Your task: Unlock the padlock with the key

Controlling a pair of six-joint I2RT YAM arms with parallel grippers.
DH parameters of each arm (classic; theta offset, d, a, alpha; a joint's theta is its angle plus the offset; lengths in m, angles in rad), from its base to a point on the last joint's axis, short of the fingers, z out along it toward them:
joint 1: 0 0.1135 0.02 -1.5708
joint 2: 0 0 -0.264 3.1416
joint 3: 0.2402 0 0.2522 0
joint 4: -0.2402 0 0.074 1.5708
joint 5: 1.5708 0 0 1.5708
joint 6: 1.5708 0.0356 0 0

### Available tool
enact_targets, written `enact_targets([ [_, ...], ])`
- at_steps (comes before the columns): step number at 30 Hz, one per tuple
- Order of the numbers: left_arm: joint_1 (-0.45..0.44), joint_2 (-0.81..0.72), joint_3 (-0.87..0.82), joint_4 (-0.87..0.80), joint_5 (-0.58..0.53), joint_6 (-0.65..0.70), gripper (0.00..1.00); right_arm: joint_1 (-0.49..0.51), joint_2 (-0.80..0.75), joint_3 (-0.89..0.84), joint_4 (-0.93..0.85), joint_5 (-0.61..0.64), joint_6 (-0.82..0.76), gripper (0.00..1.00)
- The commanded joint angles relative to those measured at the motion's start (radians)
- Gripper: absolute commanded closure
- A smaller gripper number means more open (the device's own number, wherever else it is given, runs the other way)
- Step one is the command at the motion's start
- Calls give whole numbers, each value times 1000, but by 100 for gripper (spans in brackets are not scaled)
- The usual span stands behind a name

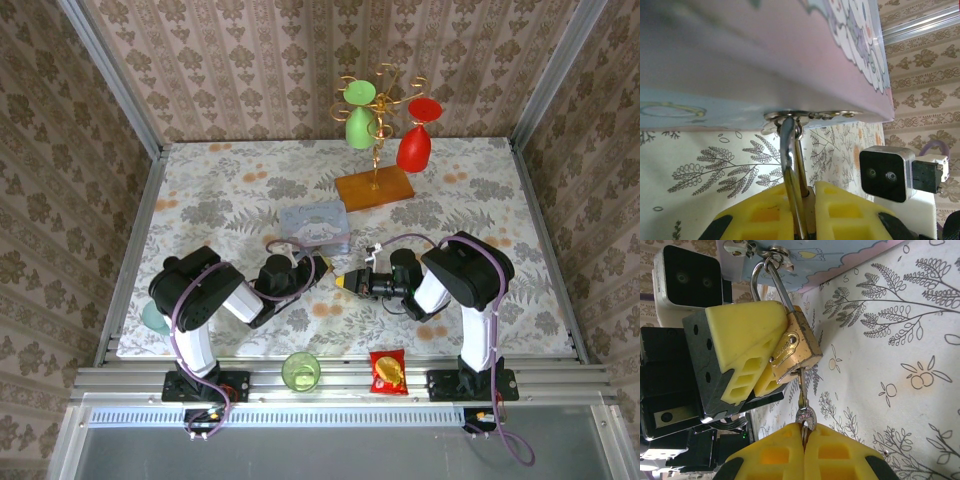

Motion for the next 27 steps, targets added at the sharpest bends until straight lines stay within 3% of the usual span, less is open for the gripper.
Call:
enact_targets([
  [1,-21,6,31,87,33,-21,100,-2,6,28,26,-11,-9,100],
  [14,-36,-36,17,111,48,-79,100,-28,31,60,27,14,-7,100],
  [27,-41,-31,37,106,80,-80,100,-48,-12,100,24,-59,-22,100],
])
